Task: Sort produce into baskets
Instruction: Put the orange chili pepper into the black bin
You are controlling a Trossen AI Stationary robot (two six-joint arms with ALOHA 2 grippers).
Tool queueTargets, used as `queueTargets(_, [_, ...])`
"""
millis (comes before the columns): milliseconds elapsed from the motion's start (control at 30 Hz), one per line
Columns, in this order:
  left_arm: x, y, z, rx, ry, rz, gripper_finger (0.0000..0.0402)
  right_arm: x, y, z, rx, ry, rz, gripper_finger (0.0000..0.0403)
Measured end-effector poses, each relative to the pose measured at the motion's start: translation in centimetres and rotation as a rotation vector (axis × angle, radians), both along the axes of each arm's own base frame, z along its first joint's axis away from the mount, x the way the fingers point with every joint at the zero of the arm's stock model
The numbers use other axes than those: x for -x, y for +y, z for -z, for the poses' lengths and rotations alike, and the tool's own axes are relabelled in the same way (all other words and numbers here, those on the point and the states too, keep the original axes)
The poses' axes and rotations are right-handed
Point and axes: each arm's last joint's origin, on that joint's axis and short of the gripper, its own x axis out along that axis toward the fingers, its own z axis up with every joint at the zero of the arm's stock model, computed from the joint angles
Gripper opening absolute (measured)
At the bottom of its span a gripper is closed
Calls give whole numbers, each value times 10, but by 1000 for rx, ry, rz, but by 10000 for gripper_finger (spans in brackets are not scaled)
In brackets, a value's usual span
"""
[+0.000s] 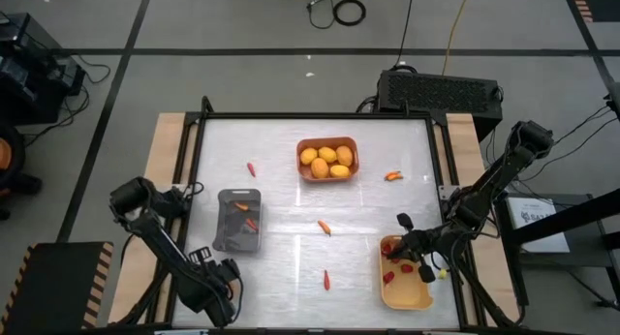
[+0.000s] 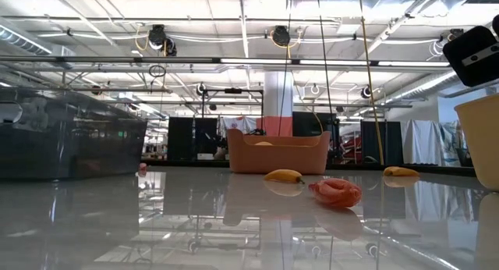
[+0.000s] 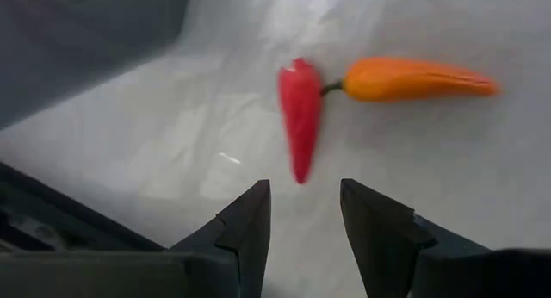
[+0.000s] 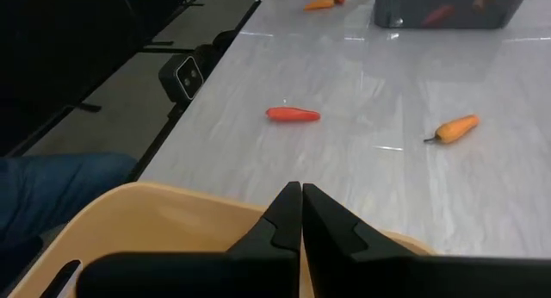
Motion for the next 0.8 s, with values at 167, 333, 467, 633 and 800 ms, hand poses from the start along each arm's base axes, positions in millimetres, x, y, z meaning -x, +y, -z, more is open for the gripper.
queueTargets(167, [0, 0, 10, -44, 32, 3, 150, 0, 0, 0, 1, 1, 0, 4])
queueTargets(333, [-1, -1, 11, -52, 33, -9, 150, 0, 0, 0, 1, 1, 0, 4])
queueTargets(467, [3, 4, 18, -77, 41, -40, 150, 0, 0, 0, 7, -1, -4, 4])
queueTargets(633, [6, 7, 34, -24, 27, -62, 150, 0, 0, 0, 6, -1, -4, 4])
queueTargets(800, [7, 9, 38, -17, 29, -49, 143, 0, 0, 0, 11, -3, -6, 4])
